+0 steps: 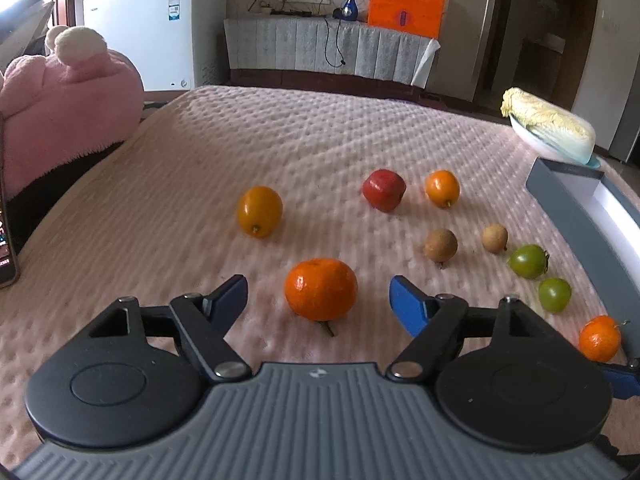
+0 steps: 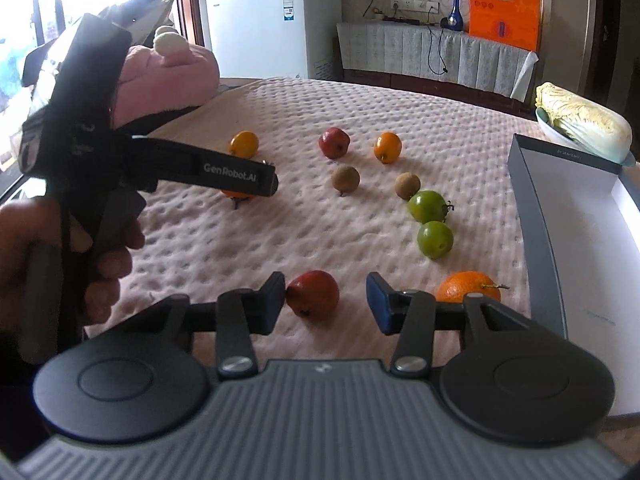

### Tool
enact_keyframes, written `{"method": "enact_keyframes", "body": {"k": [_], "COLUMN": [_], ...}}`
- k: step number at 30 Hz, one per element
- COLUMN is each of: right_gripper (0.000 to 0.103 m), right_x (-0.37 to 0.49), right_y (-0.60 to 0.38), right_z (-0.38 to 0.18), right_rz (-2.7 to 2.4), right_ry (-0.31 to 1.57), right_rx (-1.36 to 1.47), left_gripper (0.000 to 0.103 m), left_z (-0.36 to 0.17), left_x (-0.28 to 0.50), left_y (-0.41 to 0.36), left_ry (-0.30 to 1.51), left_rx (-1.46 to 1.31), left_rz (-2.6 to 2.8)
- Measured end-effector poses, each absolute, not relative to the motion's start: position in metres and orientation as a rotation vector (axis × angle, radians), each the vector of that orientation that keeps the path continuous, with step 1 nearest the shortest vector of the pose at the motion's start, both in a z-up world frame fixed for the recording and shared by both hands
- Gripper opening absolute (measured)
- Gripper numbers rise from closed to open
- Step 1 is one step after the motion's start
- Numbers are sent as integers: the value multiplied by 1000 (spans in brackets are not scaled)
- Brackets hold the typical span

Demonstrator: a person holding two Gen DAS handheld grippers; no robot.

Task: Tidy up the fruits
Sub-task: 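Grasp the red apple with the right gripper while the left gripper grasps the orange tangerine, then carry the tangerine and the red apple over the white-lined gray box with both grippers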

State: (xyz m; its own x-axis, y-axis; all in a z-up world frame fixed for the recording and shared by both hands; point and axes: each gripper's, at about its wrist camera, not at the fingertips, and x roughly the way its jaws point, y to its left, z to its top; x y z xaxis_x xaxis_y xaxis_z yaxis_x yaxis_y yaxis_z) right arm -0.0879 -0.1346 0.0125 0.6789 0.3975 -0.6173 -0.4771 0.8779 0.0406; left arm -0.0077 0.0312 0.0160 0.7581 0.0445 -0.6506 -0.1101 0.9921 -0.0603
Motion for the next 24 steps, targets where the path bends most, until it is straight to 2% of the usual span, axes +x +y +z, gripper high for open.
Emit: {"method": "enact_keyframes", "body": {"k": [3, 4, 6, 8, 10, 13, 24], "right_gripper": [48, 47, 36, 33, 33, 32, 32], "right_x": [-86, -85, -84, -83, -83, -83, -84], "right_y": [-131, -131, -131, -130, -130, -130, -147], "right_z": [11, 10, 8, 6, 6, 7, 22], "right_rz": [493, 494, 500, 495, 495, 482, 484], "right_ry": [667, 671, 684, 692, 690, 683, 645], "right_rx": [-137, -137, -132, -138, -139, -145, -82], "left_gripper": [74, 68, 65, 60, 57, 46, 43], "left_z": [13, 12, 10, 10, 9, 9, 20], "left_x": [-5, -4, -3, -3, -3, -3, -8], "left_y": [31, 31, 31, 30, 30, 29, 30], "left_ry": [716, 722, 723, 721, 719, 716, 689], "left_rx": [-99, -102, -102, -95, -90, -82, -105], "left_rz": [80, 77, 79, 80, 82, 87, 77]}}
